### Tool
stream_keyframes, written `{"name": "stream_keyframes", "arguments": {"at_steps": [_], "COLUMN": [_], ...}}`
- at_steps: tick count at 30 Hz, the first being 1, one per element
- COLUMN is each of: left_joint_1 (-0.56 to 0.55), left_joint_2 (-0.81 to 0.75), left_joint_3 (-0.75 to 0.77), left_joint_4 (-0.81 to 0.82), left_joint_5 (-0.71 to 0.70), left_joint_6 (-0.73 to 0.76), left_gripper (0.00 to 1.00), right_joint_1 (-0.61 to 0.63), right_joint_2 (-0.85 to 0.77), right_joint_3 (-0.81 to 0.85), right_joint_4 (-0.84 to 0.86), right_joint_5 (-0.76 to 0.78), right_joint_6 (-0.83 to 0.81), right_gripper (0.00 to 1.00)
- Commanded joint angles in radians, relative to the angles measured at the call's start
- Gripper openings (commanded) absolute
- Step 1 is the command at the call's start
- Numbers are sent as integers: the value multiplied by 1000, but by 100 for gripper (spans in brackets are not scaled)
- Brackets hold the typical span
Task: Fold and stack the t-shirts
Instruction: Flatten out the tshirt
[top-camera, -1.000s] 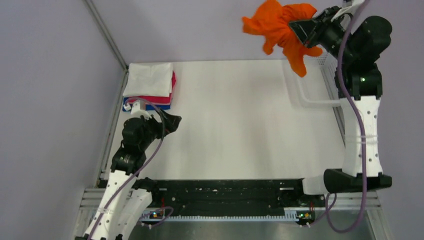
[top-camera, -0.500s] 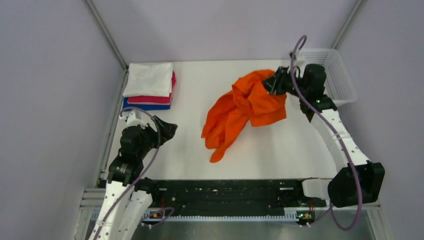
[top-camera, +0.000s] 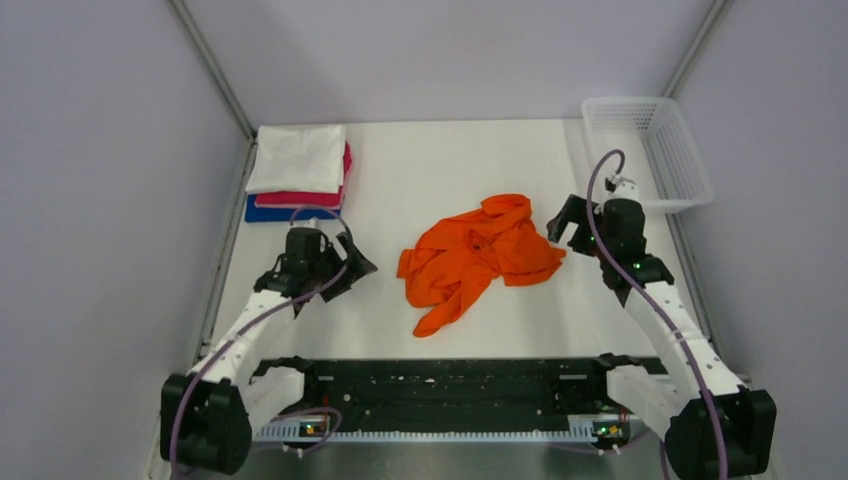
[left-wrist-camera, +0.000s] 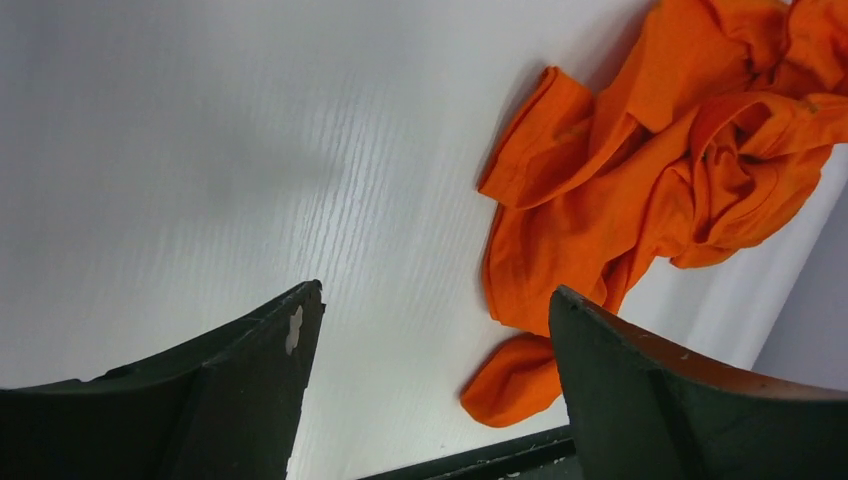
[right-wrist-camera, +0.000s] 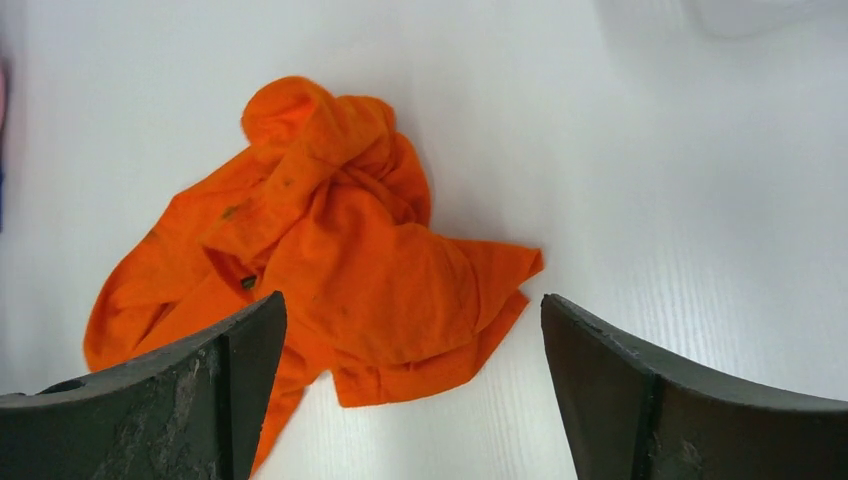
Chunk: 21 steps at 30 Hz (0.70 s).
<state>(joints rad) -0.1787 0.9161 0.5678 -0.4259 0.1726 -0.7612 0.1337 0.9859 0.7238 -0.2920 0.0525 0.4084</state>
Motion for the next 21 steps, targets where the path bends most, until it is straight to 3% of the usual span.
{"name": "stream_keyframes", "arguments": {"at_steps": [1,7,15,18,21], "left_joint_1": [-18,-102,-194,-207,-208], "left_joint_2": [185,438,726,794,824], "left_joint_3": [20,85,235,291,336], "left_joint_4": [187,306,338,326,298], "left_joint_5": [163,164,145,165,150], "left_joint_6": [10,-18,-40,-35,-27], "left_gripper": [83,77,61,42,0], "right_joint_1": [4,33,260,377,431], "right_joint_2": [-39,27,240,375,525], "right_joint_3": [-104,-117,124,238,342], "right_joint_4": [96,180,100,70,57], "right_joint_5": [-203,-306,-63,46,87], "right_joint_6": [34,34,-122,-225,-300], "right_gripper": [96,95,93,91,85]}}
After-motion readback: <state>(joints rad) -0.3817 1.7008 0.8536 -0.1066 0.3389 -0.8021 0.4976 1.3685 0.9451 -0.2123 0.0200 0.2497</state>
